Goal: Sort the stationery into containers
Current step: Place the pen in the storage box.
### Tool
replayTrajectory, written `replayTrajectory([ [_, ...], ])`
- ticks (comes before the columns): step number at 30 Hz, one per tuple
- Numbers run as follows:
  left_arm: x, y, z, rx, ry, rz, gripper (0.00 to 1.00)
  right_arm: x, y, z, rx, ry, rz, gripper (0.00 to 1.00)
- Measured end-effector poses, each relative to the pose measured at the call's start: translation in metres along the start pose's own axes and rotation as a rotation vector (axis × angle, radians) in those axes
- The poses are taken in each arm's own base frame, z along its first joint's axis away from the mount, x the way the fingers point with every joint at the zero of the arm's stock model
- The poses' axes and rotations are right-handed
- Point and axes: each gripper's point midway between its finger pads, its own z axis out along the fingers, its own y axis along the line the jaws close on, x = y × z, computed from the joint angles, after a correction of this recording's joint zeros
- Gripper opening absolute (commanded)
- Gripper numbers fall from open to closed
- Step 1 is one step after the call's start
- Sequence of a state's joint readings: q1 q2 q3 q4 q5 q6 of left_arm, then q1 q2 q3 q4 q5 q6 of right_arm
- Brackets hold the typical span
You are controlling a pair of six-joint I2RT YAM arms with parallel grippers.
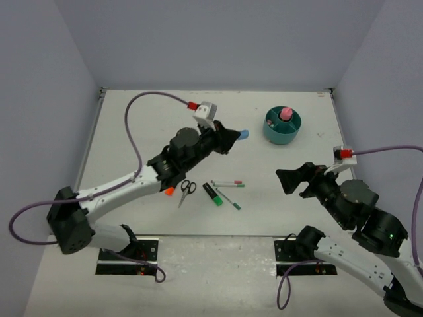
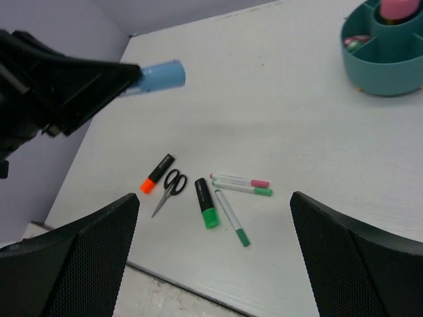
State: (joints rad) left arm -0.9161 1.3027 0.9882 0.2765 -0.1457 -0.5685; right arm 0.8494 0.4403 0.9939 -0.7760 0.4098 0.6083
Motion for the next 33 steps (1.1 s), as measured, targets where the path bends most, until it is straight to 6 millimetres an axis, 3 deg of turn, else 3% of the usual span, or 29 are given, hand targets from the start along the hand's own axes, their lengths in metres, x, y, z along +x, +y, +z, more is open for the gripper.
replayTrajectory([
  [2, -0.011, 0.009, 0.049, -0.041, 0.000, 0.042, 0.00, -0.004, -0.014, -0.010, 0.047, -0.021, 0.014, 0.99],
  [5, -0.001, 0.030, 0.108, -0.093, 0.046, 0.115, 0.00, -0.007, -0.027, -0.022, 0.092, -0.034, 0.026, 0.99],
  [10, 0.046, 0.060, 0.200, -0.136, 0.132, 0.210, 0.00, -0.003, -0.039, -0.038, 0.104, -0.034, 0.054, 0.99],
  [15, 0.099, 0.091, 0.256, -0.167, 0.205, 0.267, 0.00, 0.005, -0.044, -0.048, 0.074, -0.041, 0.088, 0.99],
  [20, 0.116, 0.107, 0.268, -0.200, 0.214, 0.293, 0.00, 0.018, -0.043, -0.050, 0.045, -0.007, 0.097, 0.99],
  [26, 0.101, 0.102, 0.274, -0.191, 0.169, 0.297, 0.01, 0.029, -0.043, -0.046, 0.037, 0.027, 0.087, 0.99],
  [27, 0.098, 0.101, 0.277, -0.188, 0.159, 0.297, 0.11, 0.030, -0.042, -0.045, 0.034, 0.031, 0.087, 0.99],
  [29, 0.097, 0.101, 0.281, -0.183, 0.148, 0.296, 0.16, 0.032, -0.041, -0.044, 0.027, 0.037, 0.087, 0.99],
  [33, 0.109, 0.108, 0.283, -0.185, 0.169, 0.302, 0.43, 0.034, -0.040, -0.042, 0.023, 0.046, 0.085, 0.99],
])
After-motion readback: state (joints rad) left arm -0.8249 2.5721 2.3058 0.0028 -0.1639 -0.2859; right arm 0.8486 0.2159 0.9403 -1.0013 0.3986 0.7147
